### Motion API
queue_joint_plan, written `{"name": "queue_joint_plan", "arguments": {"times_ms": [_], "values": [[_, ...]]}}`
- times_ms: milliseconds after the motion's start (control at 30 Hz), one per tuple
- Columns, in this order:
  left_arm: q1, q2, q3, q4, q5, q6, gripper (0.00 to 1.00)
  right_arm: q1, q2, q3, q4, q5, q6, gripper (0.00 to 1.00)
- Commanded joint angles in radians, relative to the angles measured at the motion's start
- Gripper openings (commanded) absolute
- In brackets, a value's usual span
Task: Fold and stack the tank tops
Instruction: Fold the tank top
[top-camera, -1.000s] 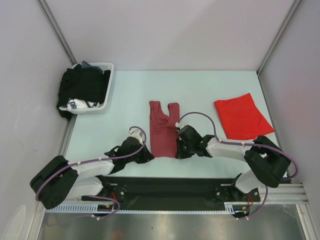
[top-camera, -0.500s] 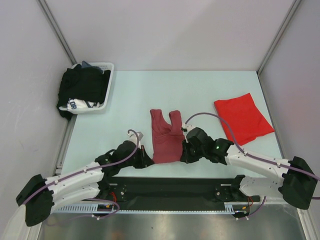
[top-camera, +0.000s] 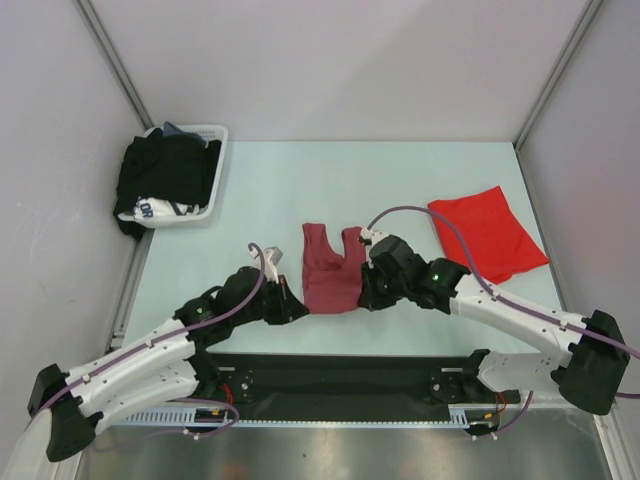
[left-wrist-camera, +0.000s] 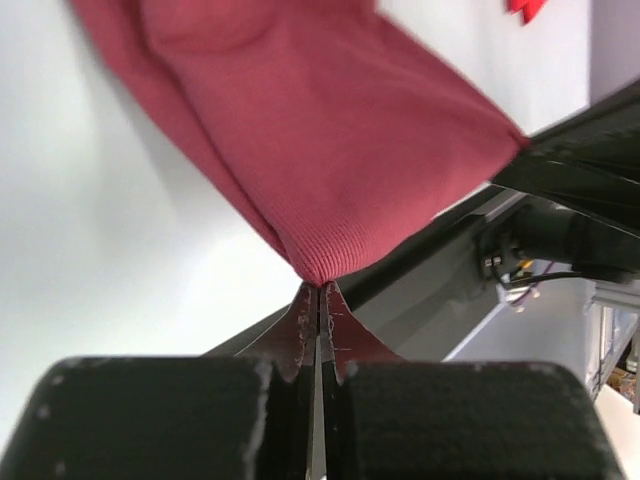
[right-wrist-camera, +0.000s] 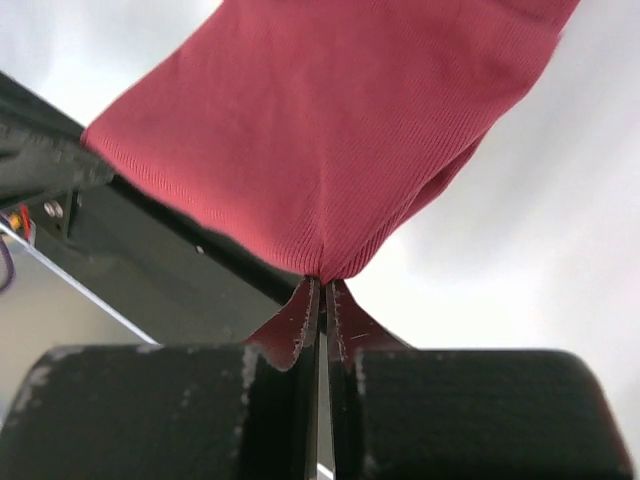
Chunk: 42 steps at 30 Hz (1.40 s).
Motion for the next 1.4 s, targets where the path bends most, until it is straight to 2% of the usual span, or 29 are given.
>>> {"name": "queue_joint_plan", "arguments": {"times_ms": [0,133,300,467,700,1100,1367], "values": [[-0.007,0.022,0.12,-0.039,-0.043,0.033,0.0,-0.048,0.035,0.094,-0.022,0.002,-0.052,0.04],[0.001,0.084,0.213,-0.074,-0.101,0.076,0.0,-0.14,0.092,0.139,-0.005,-0.062,-0.094,0.04],[0.073,0.188,0.292,-0.042,-0.086,0.108,0.01,-0.238,0.175,0.213,0.004,-0.115,-0.14,0.05],[0.173,0.272,0.327,0.015,0.017,0.144,0.0,-0.281,0.277,0.294,0.004,-0.133,-0.167,0.06],[0.314,0.403,0.385,0.059,0.083,0.185,0.0,-0.35,0.42,0.403,0.007,-0.153,-0.181,0.06],[0.42,0.723,0.597,0.081,0.16,0.254,0.0,-0.438,0.609,0.585,-0.014,-0.191,-0.19,0.07],[0.435,0.927,0.747,0.07,0.135,0.279,0.0,-0.475,0.719,0.644,0.006,-0.191,-0.172,0.07]]}}
